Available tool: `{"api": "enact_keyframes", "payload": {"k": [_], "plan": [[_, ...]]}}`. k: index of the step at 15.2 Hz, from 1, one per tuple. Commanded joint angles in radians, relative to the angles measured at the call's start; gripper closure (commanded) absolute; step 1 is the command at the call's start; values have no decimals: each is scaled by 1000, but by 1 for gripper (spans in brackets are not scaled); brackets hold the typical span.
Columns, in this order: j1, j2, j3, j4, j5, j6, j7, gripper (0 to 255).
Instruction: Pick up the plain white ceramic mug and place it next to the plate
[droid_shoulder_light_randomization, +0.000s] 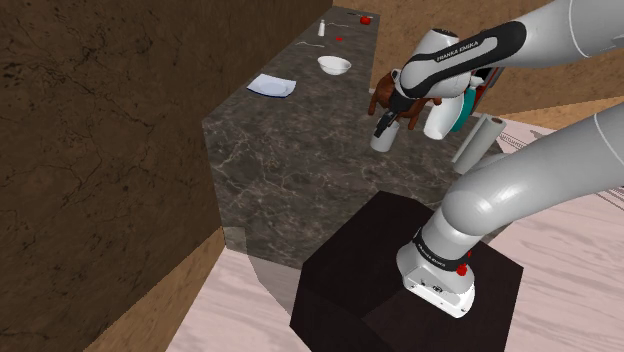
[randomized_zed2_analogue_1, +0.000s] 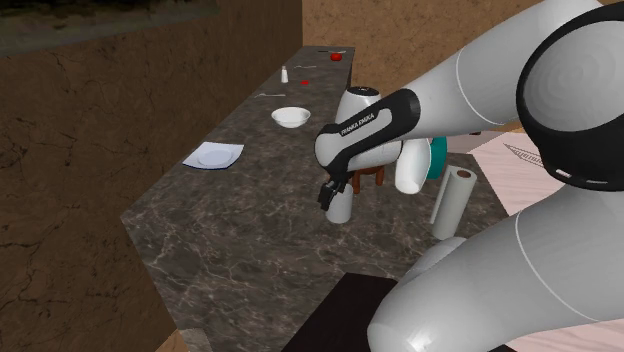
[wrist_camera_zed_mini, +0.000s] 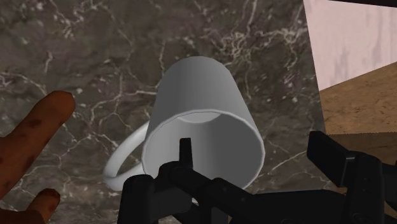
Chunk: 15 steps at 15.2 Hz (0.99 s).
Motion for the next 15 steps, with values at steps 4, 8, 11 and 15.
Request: {"api": "enact_keyframes", "payload": {"k": [4,8,11,15], "plan": [[0,1,0,0,0,1,0,0],[0,1,0,0,0,1,0,255],[0,1,0,0,0,1,0,255],[-2,-11,5,6,-2,-16,3,255]]}}
